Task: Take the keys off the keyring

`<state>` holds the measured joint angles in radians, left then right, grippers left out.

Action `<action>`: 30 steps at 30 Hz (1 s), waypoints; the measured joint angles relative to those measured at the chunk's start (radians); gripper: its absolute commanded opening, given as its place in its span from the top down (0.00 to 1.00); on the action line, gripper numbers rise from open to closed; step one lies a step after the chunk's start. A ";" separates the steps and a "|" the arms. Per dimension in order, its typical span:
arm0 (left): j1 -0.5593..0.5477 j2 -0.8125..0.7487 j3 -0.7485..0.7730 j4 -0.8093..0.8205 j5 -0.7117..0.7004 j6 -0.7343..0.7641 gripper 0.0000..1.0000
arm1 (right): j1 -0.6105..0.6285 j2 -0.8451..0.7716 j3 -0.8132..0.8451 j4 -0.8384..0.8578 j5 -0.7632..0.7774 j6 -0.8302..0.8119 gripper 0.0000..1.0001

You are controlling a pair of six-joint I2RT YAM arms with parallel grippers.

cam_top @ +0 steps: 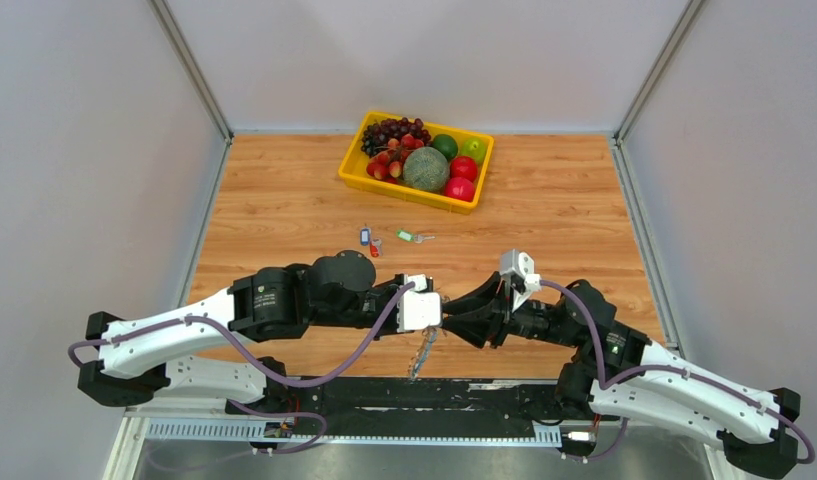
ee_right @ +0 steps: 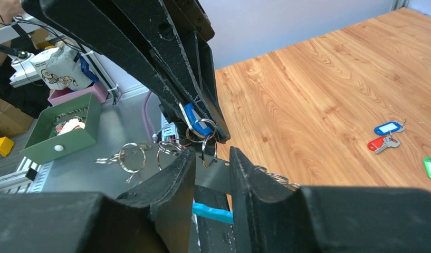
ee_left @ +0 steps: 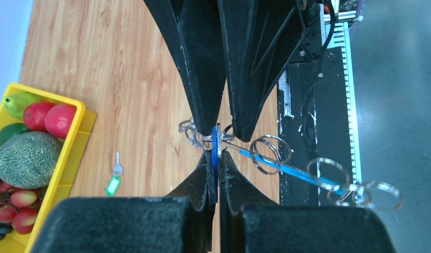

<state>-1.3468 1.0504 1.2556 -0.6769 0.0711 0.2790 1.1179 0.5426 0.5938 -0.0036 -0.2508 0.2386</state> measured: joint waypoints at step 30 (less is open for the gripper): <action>0.000 0.002 -0.013 0.072 0.036 -0.010 1.00 | 0.000 -0.167 -0.066 0.122 0.070 0.036 1.00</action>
<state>-1.3468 1.0523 1.2423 -0.6052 0.1074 0.2695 1.1179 0.3752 0.5278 0.1184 -0.1806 0.2749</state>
